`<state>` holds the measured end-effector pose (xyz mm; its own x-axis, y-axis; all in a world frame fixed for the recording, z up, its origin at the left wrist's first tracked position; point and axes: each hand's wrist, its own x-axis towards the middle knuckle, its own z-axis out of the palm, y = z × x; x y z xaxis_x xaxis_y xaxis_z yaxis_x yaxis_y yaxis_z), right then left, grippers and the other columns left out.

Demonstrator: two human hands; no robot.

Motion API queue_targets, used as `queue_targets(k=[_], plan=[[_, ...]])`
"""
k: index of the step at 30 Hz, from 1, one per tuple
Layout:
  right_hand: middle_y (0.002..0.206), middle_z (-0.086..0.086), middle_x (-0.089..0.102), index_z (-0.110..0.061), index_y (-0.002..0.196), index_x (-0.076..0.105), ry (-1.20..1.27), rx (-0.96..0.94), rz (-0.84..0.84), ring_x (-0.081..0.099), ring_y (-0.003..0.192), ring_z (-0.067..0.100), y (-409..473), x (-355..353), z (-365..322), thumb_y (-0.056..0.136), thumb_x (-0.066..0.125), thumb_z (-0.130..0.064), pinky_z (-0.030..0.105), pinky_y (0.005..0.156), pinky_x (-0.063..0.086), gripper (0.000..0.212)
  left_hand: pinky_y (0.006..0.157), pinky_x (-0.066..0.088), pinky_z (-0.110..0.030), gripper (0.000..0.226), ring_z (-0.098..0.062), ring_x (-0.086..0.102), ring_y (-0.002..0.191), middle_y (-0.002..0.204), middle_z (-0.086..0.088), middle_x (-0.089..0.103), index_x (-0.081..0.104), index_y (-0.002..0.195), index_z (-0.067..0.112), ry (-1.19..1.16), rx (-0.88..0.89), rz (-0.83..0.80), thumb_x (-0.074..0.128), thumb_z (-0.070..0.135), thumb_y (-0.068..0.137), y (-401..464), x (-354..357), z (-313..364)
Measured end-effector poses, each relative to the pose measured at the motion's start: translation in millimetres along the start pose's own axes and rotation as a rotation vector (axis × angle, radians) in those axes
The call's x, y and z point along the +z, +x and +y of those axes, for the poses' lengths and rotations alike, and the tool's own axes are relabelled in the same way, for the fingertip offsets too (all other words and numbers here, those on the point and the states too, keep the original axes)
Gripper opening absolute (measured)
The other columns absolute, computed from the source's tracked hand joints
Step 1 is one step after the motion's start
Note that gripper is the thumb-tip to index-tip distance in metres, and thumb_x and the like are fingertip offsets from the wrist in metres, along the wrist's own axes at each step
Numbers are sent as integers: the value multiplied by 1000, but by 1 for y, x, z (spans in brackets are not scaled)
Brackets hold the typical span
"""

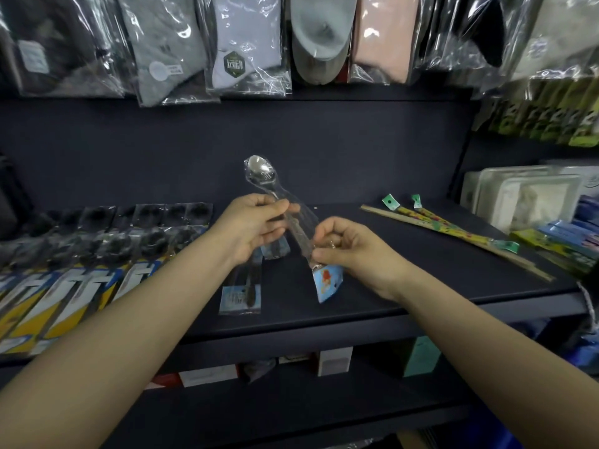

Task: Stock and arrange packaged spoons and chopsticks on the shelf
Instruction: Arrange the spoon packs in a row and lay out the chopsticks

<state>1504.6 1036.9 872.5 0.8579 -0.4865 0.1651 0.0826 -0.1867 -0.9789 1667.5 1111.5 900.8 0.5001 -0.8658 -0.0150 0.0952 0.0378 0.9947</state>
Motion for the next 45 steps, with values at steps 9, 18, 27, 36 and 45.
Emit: queue_targets(k=[9, 18, 27, 36, 45], plan=[[95, -8, 70, -18, 101, 63, -527, -352, 38, 64, 91, -3, -3, 13, -1, 83, 64, -6, 10, 83, 48, 21, 56, 52, -12, 8, -4, 66, 73, 72, 7, 74, 65, 87, 12, -45, -86, -25, 57, 15, 88, 5, -2, 0], [110, 0, 47, -23, 101, 68, -1489, -1184, 517, 46, 84, 19, 20, 20, 17, 86, 60, -11, 30, 67, 33, 21, 53, 52, -15, 10, -5, 66, 60, 60, 4, 71, 65, 78, 9, 50, -125, -77, 59, 12, 86, -7, -14, -5], [71, -2, 66, -14, 86, 73, -1620, -1146, 75, 57, 55, 15, 23, 23, 33, 88, 53, -7, 25, 47, 42, 21, 54, 39, -9, 12, 6, 56, 51, 61, 10, 65, 58, 84, 23, 1225, 421, -62, 62, 34, 83, -24, -51, -5], [98, 2, 67, -18, 113, 67, -1422, -679, -277, 67, 82, 16, 30, 16, 41, 86, 45, -44, 23, 59, 54, 44, 111, 22, -25, 81, -10, 18, 141, 156, 15, 5, 20, 144, 35, 1463, 115, -424, 57, 59, 75, -36, -84, -31], [159, -2, 7, -20, 150, 12, -1046, -22, -280, 5, 146, 10, 32, 29, 37, 85, 35, -65, 31, 120, 12, 82, 113, 16, -24, 78, -9, 14, 142, 156, 10, 9, 16, 145, 33, 1410, 137, -458, 51, 59, 79, -40, -82, -40]])
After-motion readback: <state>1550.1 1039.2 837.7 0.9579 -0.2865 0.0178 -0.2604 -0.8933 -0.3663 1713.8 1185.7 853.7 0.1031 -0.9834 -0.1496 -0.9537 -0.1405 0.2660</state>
